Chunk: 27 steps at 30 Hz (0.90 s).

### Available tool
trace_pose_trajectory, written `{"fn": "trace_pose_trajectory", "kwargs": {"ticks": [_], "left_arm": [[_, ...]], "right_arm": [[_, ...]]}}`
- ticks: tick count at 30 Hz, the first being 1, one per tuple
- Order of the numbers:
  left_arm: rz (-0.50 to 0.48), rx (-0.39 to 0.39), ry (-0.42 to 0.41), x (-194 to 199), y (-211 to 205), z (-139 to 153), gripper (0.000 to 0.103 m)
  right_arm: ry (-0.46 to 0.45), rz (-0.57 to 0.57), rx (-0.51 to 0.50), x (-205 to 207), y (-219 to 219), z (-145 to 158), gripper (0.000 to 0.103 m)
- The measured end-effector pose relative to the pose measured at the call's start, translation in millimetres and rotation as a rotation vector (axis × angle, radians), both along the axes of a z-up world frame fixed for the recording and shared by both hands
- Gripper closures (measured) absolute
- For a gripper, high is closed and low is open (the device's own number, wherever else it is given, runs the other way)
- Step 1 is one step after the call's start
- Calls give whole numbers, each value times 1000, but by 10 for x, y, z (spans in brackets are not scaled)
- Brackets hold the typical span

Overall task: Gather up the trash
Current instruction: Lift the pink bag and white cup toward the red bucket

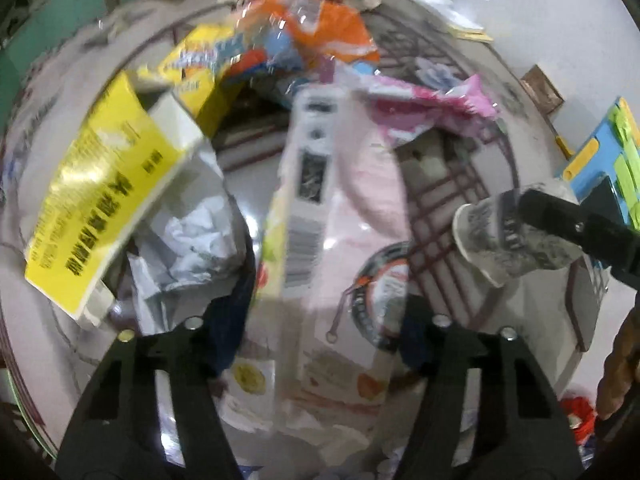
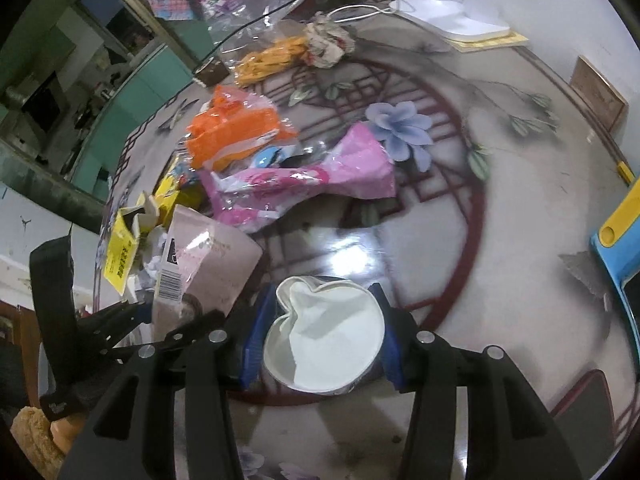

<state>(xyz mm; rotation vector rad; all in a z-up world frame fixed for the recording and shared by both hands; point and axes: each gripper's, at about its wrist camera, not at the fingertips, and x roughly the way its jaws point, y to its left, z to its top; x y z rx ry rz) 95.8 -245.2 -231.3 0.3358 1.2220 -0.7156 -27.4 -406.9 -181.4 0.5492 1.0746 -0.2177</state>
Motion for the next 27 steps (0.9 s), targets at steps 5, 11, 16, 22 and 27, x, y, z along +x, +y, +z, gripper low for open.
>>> {"fn": "trace_pose_trajectory", "kwargs": {"ticks": [5, 11, 16, 22, 27], "left_arm": [[49, -46, -81, -74, 180, 336, 46], [154, -132, -187, -224, 517, 952, 45], [237, -167, -289, -360, 872, 1351, 45], [348, -179, -368, -555, 1315, 1633, 45], [409, -191, -406, -649, 1576, 1781, 44]], "right_arm": [[-30, 41, -58, 60, 162, 175, 57], [-101, 107, -122, 106, 423, 486, 57], [-162, 161, -148, 109, 671, 710, 57], [-254, 219, -199, 68, 986, 1012, 57], [-289, 274, -194, 53, 1210, 1112, 57]]}}
